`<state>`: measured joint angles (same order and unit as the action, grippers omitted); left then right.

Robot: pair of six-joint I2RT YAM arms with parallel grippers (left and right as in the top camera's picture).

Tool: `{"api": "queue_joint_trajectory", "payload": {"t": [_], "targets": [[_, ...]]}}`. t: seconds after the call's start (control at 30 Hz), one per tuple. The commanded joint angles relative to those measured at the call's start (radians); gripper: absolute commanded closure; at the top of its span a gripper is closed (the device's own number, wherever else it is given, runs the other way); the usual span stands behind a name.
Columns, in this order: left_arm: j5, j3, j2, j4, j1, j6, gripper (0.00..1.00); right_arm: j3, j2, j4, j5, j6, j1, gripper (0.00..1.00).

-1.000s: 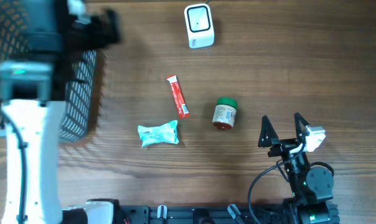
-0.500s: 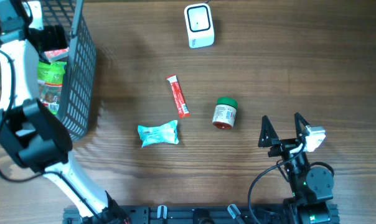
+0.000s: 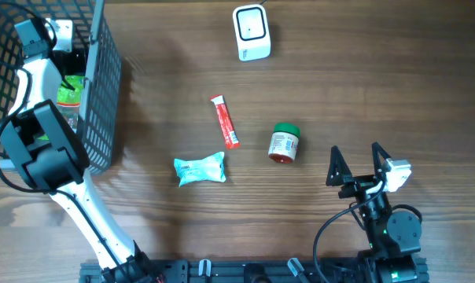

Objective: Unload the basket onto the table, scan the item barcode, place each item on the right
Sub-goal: 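Reach the left gripper into the basket and grasp the green snack bag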

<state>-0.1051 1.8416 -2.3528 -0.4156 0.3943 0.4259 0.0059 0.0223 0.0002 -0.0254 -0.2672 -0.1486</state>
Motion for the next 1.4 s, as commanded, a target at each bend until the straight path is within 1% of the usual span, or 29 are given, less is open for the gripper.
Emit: {"api": "queue_joint_trajectory", "payload": {"t": [0.0, 0.03, 0.07, 0.1, 0.13, 0.17, 0.2, 0.27, 0.3, 0.4, 0.43, 0.5, 0.53, 0.6, 0.63, 0.7, 0.77, 0.8, 0.9, 0.97, 1.0, 1.03, 1.07, 1.1, 1.13, 1.17, 1.27, 1.3, 1.37], "targets": [[0.012, 0.004, -0.028, -0.026, 0.006, 0.015, 0.12, -0.001, -0.005, 0.005, 0.004, 0.003, 0.003, 0.0], [0.012, 0.005, -0.016, -0.03, 0.006, 0.015, 0.25, -0.001, -0.005, 0.005, 0.004, 0.003, 0.003, 0.0], [0.012, 0.004, 0.006, -0.034, 0.006, 0.014, 0.72, 0.0, -0.005, 0.005, 0.004, 0.002, 0.003, 0.0], [0.012, 0.004, 0.013, -0.034, 0.006, 0.012, 0.78, -0.001, -0.005, 0.005, 0.004, 0.002, 0.003, 0.0], [0.012, 0.004, 0.023, -0.039, 0.006, 0.011, 0.68, 0.0, -0.005, 0.005, 0.004, 0.003, 0.003, 0.0], [0.013, 0.004, 0.034, -0.047, 0.006, 0.003, 0.63, -0.001, -0.005, 0.005, 0.004, 0.003, 0.003, 0.0], [0.013, 0.004, 0.047, -0.052, 0.007, -0.017, 0.62, -0.001, -0.005, 0.005, 0.004, 0.002, 0.003, 0.0], [0.014, 0.005, 0.11, -0.084, 0.008, -0.034, 0.61, 0.0, -0.005, 0.005, 0.004, 0.003, 0.003, 0.0], [0.031, 0.005, 0.149, -0.106, 0.008, -0.061, 0.6, -0.001, -0.005, 0.005, 0.004, 0.003, 0.003, 0.0], [0.082, 0.005, 0.277, -0.191, 0.008, -0.14, 0.63, -0.001, -0.005, 0.005, 0.004, 0.003, 0.003, 0.0], [0.092, 0.005, 0.347, -0.265, 0.008, -0.181, 0.64, -0.001, -0.005, 0.005, 0.004, 0.002, 0.003, 0.0], [0.126, 0.004, 0.407, -0.4, 0.008, -0.258, 0.64, 0.0, -0.005, 0.005, 0.004, 0.003, 0.003, 0.0], [0.141, 0.004, 0.414, -0.468, 0.008, -0.283, 0.64, -0.001, -0.005, 0.005, 0.004, 0.002, 0.003, 0.0], [0.145, -0.004, 0.406, -0.603, 0.008, -0.292, 0.64, -0.001, -0.005, 0.005, 0.004, 0.003, 0.003, 0.0], [0.16, -0.044, 0.4, -0.628, 0.008, -0.307, 0.64, -0.001, -0.005, 0.005, 0.004, 0.003, 0.003, 0.0], [0.175, -0.136, 0.388, -0.597, 0.008, -0.307, 0.62, 0.0, -0.005, 0.005, 0.004, 0.003, 0.003, 0.0], [0.191, -0.226, 0.387, -0.524, 0.008, -0.306, 0.61, 0.0, -0.005, 0.005, 0.004, 0.003, 0.003, 0.0], [0.22, -0.29, 0.387, -0.449, 0.008, -0.303, 0.6, 0.0, -0.005, 0.005, 0.004, 0.002, 0.003, 0.0], [0.23, -0.354, 0.386, -0.352, 0.022, -0.3, 0.6, 0.0, -0.005, 0.005, 0.004, 0.002, 0.003, 0.0], [0.23, -0.358, 0.385, -0.335, 0.04, -0.3, 0.6, -0.001, -0.005, 0.005, 0.004, 0.003, 0.003, 0.0], [0.229, -0.358, 0.385, -0.325, 0.054, -0.3, 0.34, 0.0, -0.005, 0.005, 0.004, 0.003, 0.003, 0.0], [0.212, -0.36, 0.385, -0.324, 0.066, -0.3, 0.25, -0.001, -0.005, 0.005, 0.004, 0.003, 0.003, 0.0], [0.185, -0.365, 0.385, -0.32, 0.071, -0.3, 0.23, 0.0, -0.005, 0.005, 0.004, 0.003, 0.003, 0.02], [0.135, -0.374, 0.384, -0.316, 0.077, -0.3, 0.22, 0.0, -0.005, 0.005, 0.004, 0.003, 0.003, 0.0], [0.13, -0.385, 0.383, -0.303, 0.077, -0.299, 0.15, 0.0, -0.005, 0.005, 0.004, 0.002, 0.003, 0.0], [0.149, -0.385, 0.383, -0.29, 0.077, -0.299, 0.0, -0.001, -0.005, 0.005, 0.004, 0.003, 0.003, 0.0], [0.147, -0.367, 0.391, -0.261, 0.078, -0.299, 0.0, 0.0, -0.005, 0.005, 0.004, 0.002, 0.003, 0.0], [0.147, -0.364, 0.395, -0.261, 0.078, -0.282, 0.0, 0.0, -0.005, 0.005, 0.004, 0.002, 0.003, 0.0], [0.147, -0.364, 0.396, -0.262, 0.077, -0.195, 0.0, 0.0, -0.005, 0.005, 0.004, 0.003, 0.003, 0.0]]}}
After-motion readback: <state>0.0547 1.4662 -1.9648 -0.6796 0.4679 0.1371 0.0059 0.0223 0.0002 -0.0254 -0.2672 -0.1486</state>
